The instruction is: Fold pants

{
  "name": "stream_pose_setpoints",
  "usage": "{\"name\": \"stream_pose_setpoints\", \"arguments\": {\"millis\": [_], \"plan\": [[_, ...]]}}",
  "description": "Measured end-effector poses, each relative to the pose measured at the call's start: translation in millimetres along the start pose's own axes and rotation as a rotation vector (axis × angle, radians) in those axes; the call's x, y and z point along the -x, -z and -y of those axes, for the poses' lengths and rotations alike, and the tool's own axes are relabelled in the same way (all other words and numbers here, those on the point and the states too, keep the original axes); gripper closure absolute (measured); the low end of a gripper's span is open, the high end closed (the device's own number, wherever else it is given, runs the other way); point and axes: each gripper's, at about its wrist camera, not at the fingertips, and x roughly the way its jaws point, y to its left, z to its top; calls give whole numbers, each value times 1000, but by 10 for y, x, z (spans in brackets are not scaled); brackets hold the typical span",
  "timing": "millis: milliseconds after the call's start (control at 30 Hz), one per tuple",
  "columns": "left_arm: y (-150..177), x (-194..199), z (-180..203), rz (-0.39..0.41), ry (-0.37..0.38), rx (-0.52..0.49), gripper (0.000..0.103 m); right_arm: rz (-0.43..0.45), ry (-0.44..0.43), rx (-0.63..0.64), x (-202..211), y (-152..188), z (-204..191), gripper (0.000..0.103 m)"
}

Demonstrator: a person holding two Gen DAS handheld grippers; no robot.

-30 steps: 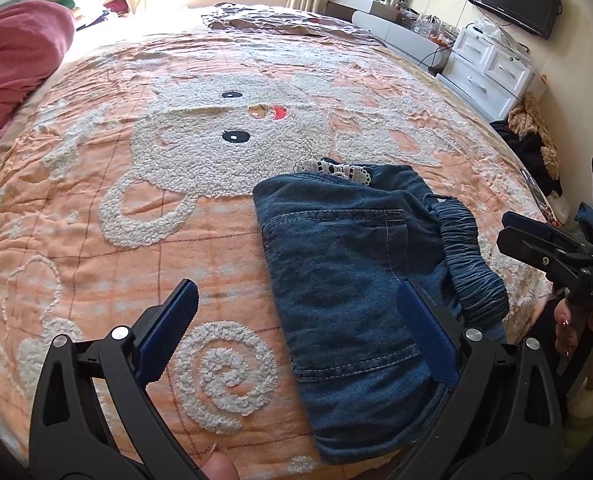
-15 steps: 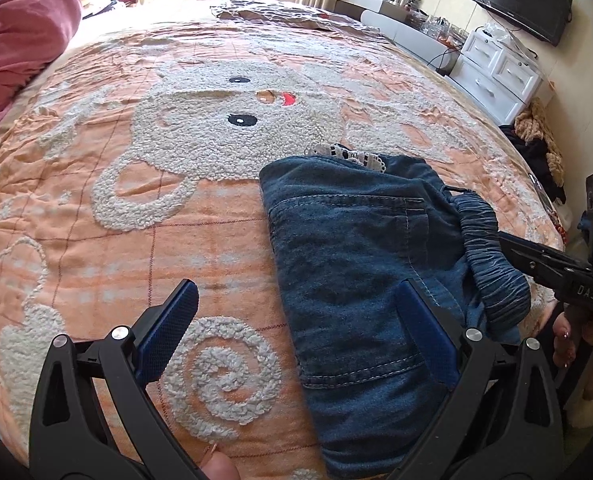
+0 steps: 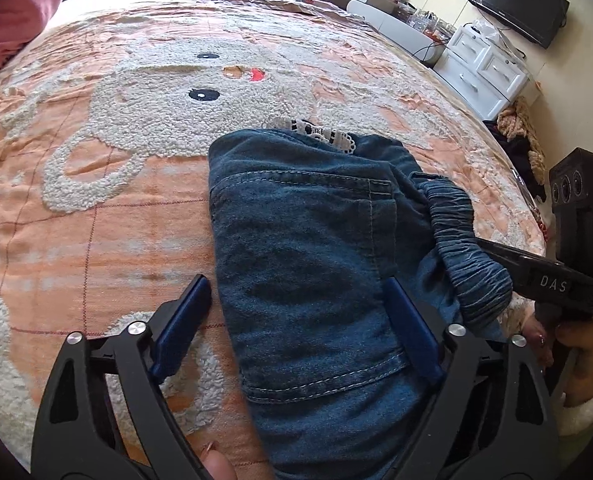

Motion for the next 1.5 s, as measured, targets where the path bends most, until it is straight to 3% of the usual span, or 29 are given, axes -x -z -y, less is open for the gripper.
{"name": "stream_pose_setpoints", "arguments": {"millis": [133, 200, 333, 467, 567, 767, 1133, 1300, 1500], "plan": [[-3, -13, 38, 5, 23, 10, 47, 13, -39, 5, 0, 21, -51, 76], [-10, 14, 46, 17, 25, 14, 63, 40, -4, 51, 22, 50, -145, 77], [-14, 82, 96, 43, 11, -8, 73, 101, 55, 143, 88, 85, -330, 81], [-43, 197, 121, 81, 7, -22, 80, 143, 39, 187, 173, 68, -450, 85], [-118, 297, 118, 115, 1, -25, 80, 176, 10, 229, 237, -37, -601, 93], [-348, 403, -42, 177, -82, -4, 80, 174, 2, 331, 25, -339, -946, 93], [-818, 349, -418, 251, -176, 14, 80, 173, -24, 371, -474, -1025, -1202, 93], [-919, 187, -595, 240, -188, 36, 80, 145, -1, 362, -749, -1213, -1161, 93], [-899, 40, -692, 186, -221, 59, 80, 109, 30, 339, -969, -1192, -1030, 93]]}}
